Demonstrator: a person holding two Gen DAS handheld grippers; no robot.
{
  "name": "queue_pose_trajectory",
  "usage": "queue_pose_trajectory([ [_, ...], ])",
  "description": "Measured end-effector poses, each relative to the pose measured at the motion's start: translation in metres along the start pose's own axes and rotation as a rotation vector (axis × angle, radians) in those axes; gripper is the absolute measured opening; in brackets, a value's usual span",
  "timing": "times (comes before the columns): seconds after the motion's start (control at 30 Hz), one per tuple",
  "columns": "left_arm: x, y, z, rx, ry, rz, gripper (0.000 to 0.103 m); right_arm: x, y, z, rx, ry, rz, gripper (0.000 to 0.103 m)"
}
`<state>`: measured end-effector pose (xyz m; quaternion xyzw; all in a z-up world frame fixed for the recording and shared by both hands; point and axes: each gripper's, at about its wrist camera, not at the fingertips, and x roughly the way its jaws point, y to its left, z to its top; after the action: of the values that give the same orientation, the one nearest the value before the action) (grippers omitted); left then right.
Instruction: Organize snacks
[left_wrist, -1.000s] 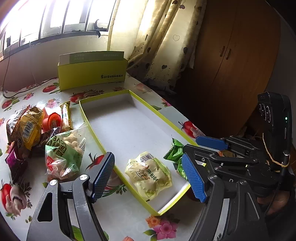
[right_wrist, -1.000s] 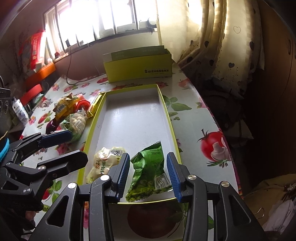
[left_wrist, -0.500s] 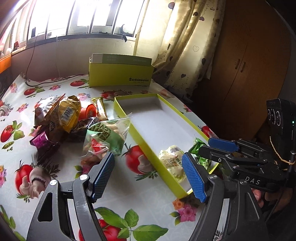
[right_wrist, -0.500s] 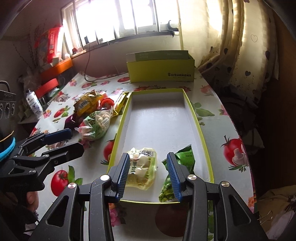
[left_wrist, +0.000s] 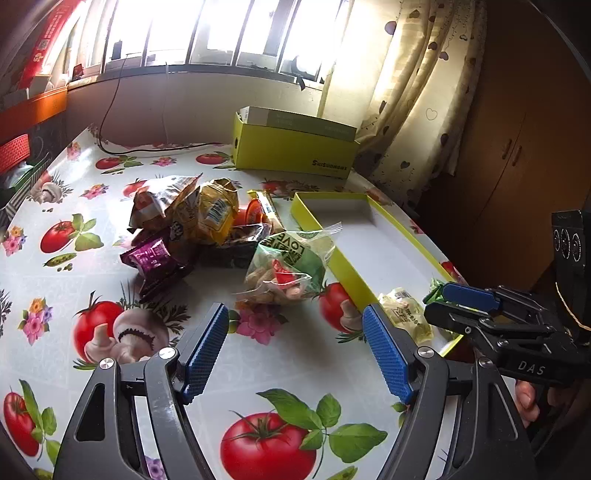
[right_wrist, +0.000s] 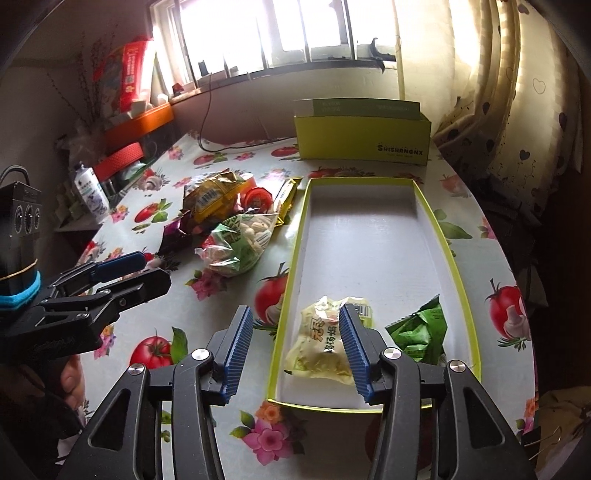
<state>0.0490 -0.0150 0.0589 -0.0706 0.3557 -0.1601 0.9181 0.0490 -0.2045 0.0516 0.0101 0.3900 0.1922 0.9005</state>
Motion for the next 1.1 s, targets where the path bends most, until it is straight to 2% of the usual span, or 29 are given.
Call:
queue_pose_trajectory([
  [0.27, -0.007, 0.026, -0.001, -0.044, -0.014, 0.044, 0.075, 0.012, 0.015, 0.005, -0.007, 0.023, 0.039, 0.055],
  [0.6, -0.007, 0.061, 0.004, -0.116, -0.014, 0.099, 0.076, 0.037, 0.032, 0.02, 0.005, 0.055, 0.103, 0.057],
  [0.97, 0.013, 0.094, 0.021, -0.206, -0.006, 0.148, 0.075, 0.079, 0.037, 0.044, 0.073, 0.106, 0.137, 0.058],
  [1.1, 0.026, 0.104, 0.028, -0.229, 0.003, 0.168, 0.075, 0.091, 0.038, 0.049, 0.095, 0.129, 0.148, 0.061],
])
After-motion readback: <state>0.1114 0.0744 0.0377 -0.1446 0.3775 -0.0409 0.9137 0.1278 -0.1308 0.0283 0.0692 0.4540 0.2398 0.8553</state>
